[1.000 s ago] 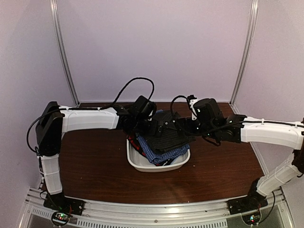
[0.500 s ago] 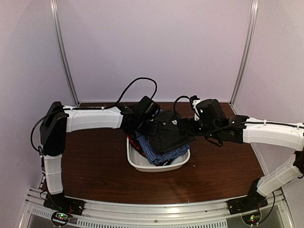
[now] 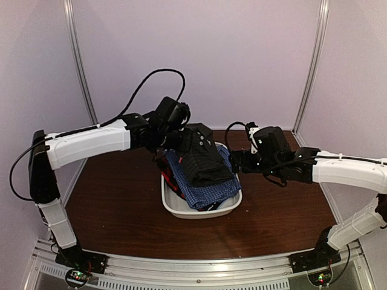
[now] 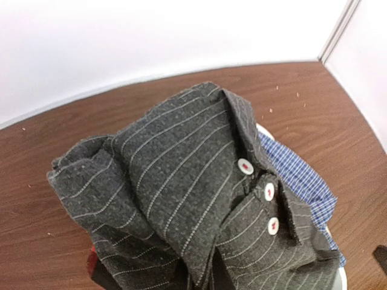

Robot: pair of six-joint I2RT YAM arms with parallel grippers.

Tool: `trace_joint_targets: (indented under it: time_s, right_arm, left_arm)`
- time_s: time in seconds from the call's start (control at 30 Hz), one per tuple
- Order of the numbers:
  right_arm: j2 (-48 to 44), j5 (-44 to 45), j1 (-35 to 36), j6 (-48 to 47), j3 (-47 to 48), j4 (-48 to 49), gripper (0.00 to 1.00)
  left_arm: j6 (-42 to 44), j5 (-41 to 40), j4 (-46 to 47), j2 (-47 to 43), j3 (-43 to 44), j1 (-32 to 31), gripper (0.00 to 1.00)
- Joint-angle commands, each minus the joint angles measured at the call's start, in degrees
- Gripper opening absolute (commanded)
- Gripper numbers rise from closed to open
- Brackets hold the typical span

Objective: Fold and stack the long sleeve shirts
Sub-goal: Pick up the square-folded shirt from the bin, then move the bin to the corner of the board.

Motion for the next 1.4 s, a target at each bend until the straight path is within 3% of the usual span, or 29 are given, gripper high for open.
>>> trace_joint_targets:
  time_s: [0.0,0.23,0.53,0.73,1.1,1.37]
  right_arm:
    - [-1.8,-1.4,-0.7,0.9,-1.4,0.9,1.00]
    - [0.7,-6.1,-0.7,1.0,-0.4,2.9,0.96]
    - [9.2,-13.5,-0.7,2.3,3.7,7.1,0.61]
    - [17.7,-14.2,-1.0,2.5,9.6,8.6,0.49]
    - [29.4,-15.4,-4.0,5.9,16.9,8.7,0.47]
    - [21.6,-14.9,-6.9,12.9,-0.2,11.5,0.48]
  left_arm:
    - [0.5,-6.1,1.5,-7.3,1.0,1.4,0.00]
    - [0.0,-11.2,1.0,-15.5,-1.8,3.7,0.00]
    - [-0.8,-15.8,-1.5,-25.3,-6.7,6.5,0.00]
    - [-2.2,-17.3,-2.9,-29.6,-10.0,7.1,0.00]
    - [-3.9,-16.6,-4.2,-32.5,-14.6,8.4,0.00]
    - [-4.4,-15.8,-4.0,-32.4,-16.0,8.9,0.00]
